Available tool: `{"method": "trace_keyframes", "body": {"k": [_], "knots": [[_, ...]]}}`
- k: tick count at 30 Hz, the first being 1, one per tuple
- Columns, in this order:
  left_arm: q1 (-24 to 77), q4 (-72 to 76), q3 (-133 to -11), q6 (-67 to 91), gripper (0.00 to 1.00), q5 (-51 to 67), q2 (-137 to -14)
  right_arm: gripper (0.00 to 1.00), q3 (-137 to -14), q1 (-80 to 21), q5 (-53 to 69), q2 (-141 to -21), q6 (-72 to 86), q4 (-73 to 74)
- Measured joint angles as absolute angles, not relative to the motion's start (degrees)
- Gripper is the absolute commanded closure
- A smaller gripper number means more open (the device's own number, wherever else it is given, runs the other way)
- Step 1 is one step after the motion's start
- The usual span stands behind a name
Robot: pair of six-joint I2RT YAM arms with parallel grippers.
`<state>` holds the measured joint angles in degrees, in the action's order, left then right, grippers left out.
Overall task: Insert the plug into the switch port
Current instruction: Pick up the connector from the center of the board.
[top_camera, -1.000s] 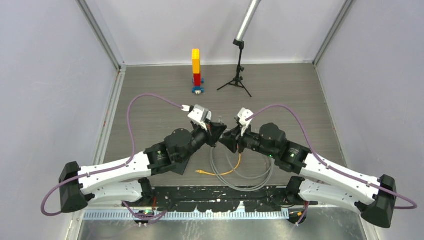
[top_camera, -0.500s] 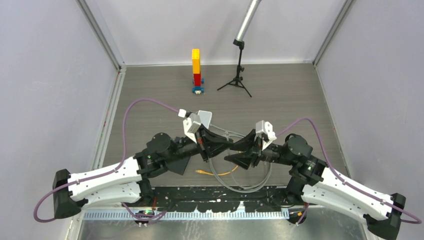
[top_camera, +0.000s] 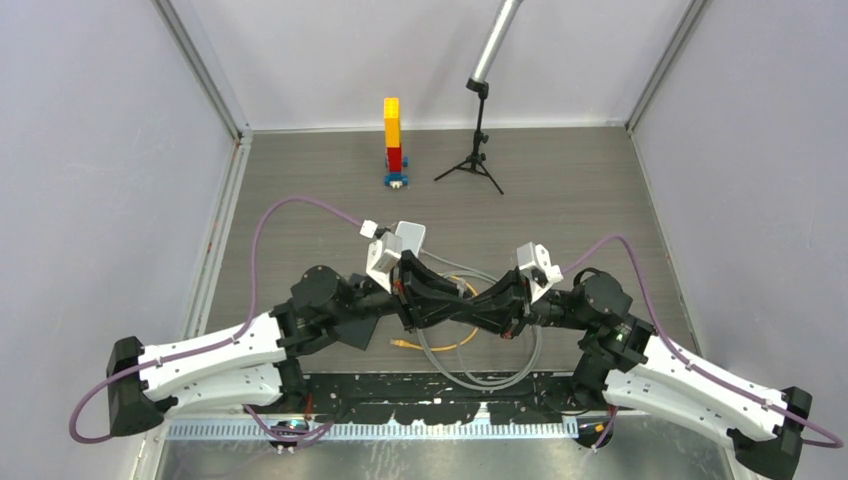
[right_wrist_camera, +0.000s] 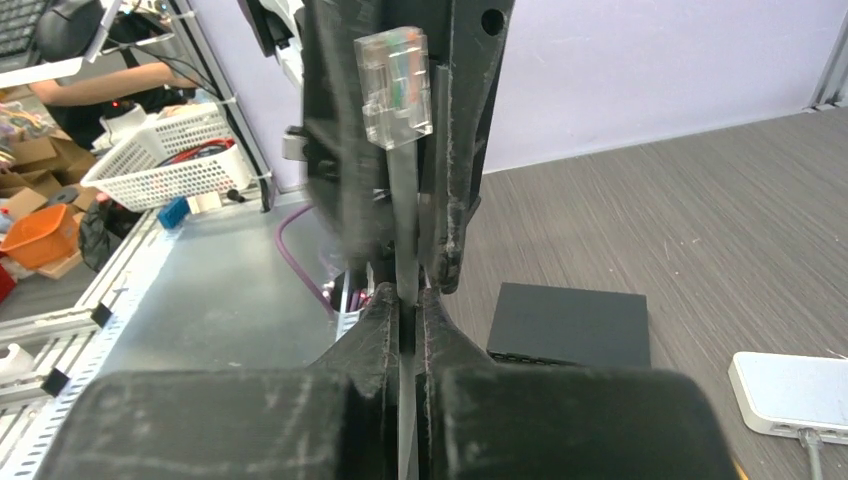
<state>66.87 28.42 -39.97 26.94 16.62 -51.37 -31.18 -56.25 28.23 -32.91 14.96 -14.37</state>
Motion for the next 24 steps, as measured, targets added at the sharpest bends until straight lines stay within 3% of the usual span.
{"method": "trace_keyframes", "body": {"k": [2, 5, 7, 10, 13, 14, 19, 24], "knots": [[66.92, 28.42, -39.97, 27.05, 0.6, 16.6, -51.35, 1.0, -31.18, -56.25, 28.18, -33.43, 14.83, -14.35], [67.0, 27.94, -39.97, 26.92, 0.61, 16.03, -50.98, 0.99, -31.16, -56.25, 28.08, -34.06, 14.72, -14.17], [67.0, 27.27, -39.97, 26.68, 0.71, 15.53, -50.26, 1.0, -31.14, -56.25, 27.94, -34.13, 14.72, -13.96], [67.0, 26.76, -39.97, 26.35, 0.99, 14.9, -49.23, 0.99, -31.16, -56.25, 27.77, -34.0, 14.72, -14.02], [66.89, 26.06, -39.97, 25.52, 1.0, 14.06, -49.04, 1.0, -31.14, -56.42, 27.99, -34.0, 14.79, -14.15], [66.89, 25.98, -39.97, 25.26, 1.0, 13.91, -49.04, 0.98, -31.14, -56.4, 28.01, -34.0, 14.79, -14.13], [66.89, 25.93, -39.97, 25.08, 1.0, 13.87, -48.99, 0.7, -31.14, -56.4, 27.9, -34.02, 15.18, -14.15], [66.89, 25.93, -39.94, 25.19, 1.0, 14.85, -49.01, 0.64, -31.05, -56.38, 27.44, -33.93, 16.05, -16.95]]}}
